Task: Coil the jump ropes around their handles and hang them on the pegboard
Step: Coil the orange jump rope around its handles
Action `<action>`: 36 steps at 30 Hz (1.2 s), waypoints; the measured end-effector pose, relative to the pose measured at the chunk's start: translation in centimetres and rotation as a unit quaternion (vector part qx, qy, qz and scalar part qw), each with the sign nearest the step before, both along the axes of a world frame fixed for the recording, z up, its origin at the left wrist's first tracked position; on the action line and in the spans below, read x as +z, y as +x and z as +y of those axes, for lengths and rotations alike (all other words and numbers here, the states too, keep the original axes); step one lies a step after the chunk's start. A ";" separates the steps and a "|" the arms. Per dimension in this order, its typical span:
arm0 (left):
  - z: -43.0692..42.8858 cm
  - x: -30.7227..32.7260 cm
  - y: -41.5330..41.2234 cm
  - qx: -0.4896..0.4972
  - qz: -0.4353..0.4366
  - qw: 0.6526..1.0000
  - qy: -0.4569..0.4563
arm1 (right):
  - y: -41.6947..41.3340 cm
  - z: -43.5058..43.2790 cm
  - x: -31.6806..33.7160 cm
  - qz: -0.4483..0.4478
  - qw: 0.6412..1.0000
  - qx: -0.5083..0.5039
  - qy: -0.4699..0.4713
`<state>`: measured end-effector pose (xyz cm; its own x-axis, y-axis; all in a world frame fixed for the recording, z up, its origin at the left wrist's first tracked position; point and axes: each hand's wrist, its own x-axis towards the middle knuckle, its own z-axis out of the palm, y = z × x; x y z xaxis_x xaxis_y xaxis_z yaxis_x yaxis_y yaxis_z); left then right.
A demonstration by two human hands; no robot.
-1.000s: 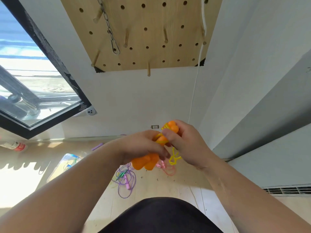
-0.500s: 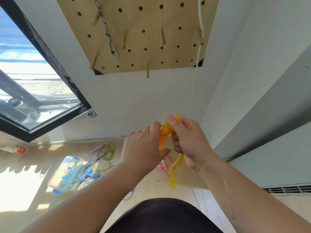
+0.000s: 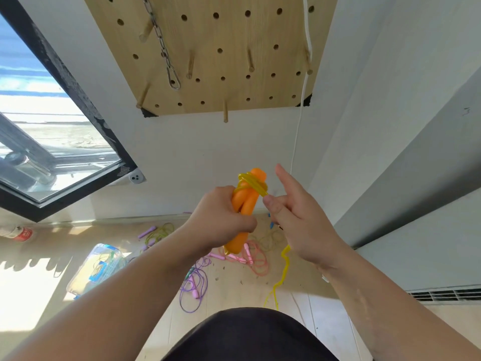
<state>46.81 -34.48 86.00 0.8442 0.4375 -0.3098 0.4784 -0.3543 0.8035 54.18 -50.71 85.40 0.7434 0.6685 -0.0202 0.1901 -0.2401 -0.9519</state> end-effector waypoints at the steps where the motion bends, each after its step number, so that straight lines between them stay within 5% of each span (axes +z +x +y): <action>1: -0.1 0.2 0.0 -0.001 -0.003 0.999 -0.032 | -0.2 0.0 0.2 -0.014 1.000 0.005 -0.002; 8: -0.1 1.7 -0.8 -0.100 -0.031 0.942 -0.319 | 1.9 -0.4 0.8 0.121 0.986 0.071 0.086; 14: 0.8 1.4 -0.6 -0.174 -0.015 0.888 -0.425 | 2.2 0.0 1.0 0.081 0.985 0.100 0.119; 17: 0.9 1.2 0.1 -0.136 0.006 0.932 -0.336 | 1.6 0.4 0.5 0.051 0.993 0.049 0.096; 20: 0.3 1.1 0.6 -0.096 0.035 0.990 -0.102 | 1.1 0.7 -0.2 0.043 0.996 -0.013 0.075; 23: -1.1 0.9 0.5 -0.032 -0.012 0.997 0.065 | 1.0 1.1 -0.5 0.031 0.993 -0.089 0.077; 25: -1.9 0.8 0.5 -0.015 -0.042 0.996 0.074 | 1.0 1.3 -0.4 0.030 0.990 -0.105 0.091; 30: -1.4 1.1 0.3 0.015 -0.076 0.991 -0.108 | 1.6 0.5 0.5 0.062 0.986 -0.030 0.152; 36: -0.5 2.0 -0.7 -0.059 -0.077 0.914 -0.393 | 3.1 -0.9 1.6 0.035 0.989 0.068 0.126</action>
<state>46.10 -34.97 87.99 0.9313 0.0340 -0.3626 0.3336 0.3198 0.8868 57.26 -51.59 87.05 0.6486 0.7529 0.1120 0.1356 0.0304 -0.9903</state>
